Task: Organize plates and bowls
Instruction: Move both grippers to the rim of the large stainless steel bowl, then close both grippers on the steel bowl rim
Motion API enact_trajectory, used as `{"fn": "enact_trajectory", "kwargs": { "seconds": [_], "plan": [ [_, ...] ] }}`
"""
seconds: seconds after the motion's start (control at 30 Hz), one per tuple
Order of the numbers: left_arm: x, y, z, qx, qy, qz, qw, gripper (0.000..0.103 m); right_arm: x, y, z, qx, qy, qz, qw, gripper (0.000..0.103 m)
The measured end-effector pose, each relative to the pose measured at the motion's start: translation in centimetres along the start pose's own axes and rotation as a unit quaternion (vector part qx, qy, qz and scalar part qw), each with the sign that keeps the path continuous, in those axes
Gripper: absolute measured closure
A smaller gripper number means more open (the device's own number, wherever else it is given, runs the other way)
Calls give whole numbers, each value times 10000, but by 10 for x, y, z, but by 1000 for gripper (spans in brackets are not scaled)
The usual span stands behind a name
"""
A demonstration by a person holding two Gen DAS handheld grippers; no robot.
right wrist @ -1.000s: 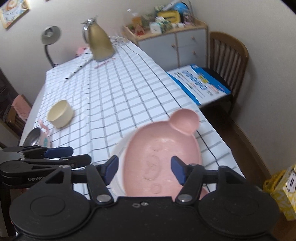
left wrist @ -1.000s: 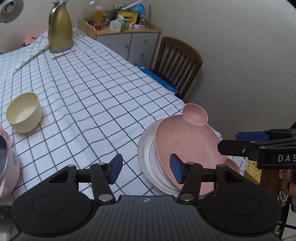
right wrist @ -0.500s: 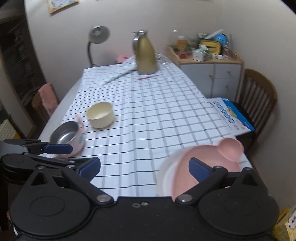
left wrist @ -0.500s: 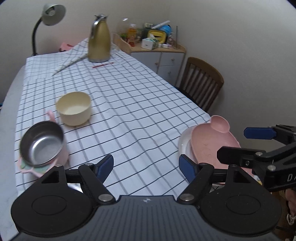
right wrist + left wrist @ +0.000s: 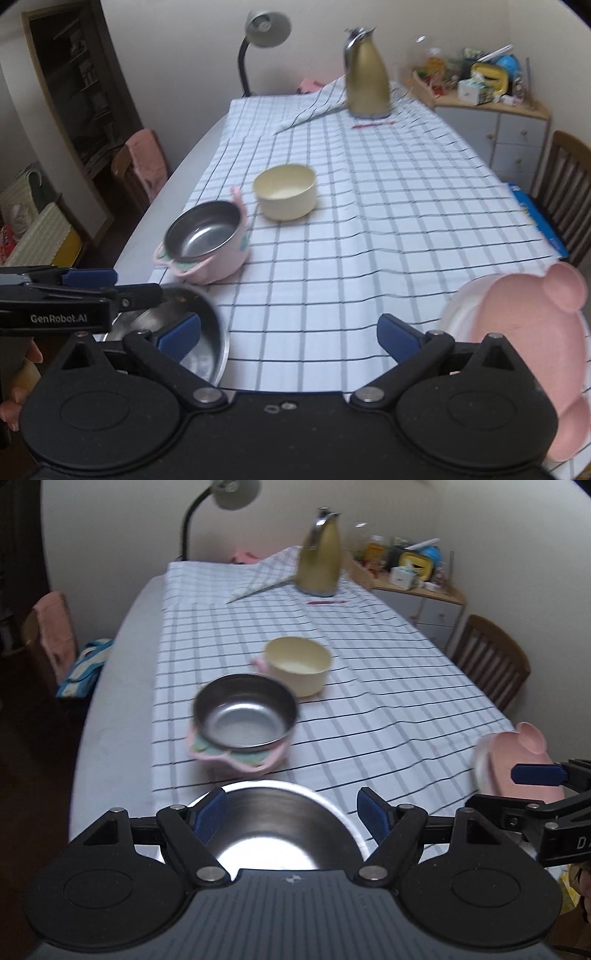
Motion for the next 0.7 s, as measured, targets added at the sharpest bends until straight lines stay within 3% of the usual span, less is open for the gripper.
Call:
{"fn": "enact_trajectory", "kwargs": {
  "seconds": [0.33,0.7],
  "plan": [
    [22,27,-62,-569,-496,-289,9967,26,-1,47,-34,-156,-230,-470,9985,5],
    [41,54,-90,-435,-1052,-832,9900,27,4,87,-55,-240,-407,-1061,9932,30]
  ]
}}
Point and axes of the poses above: each gripper's, at about its wrist camera, not at the fingertips, and y roughly the way its jaws point, z to its right, x to its underside, the point moved 1 cm from there along y, roughly the way its jaws point, and after that the axes turned 13 degrees about -z, right-handed, at the moved point
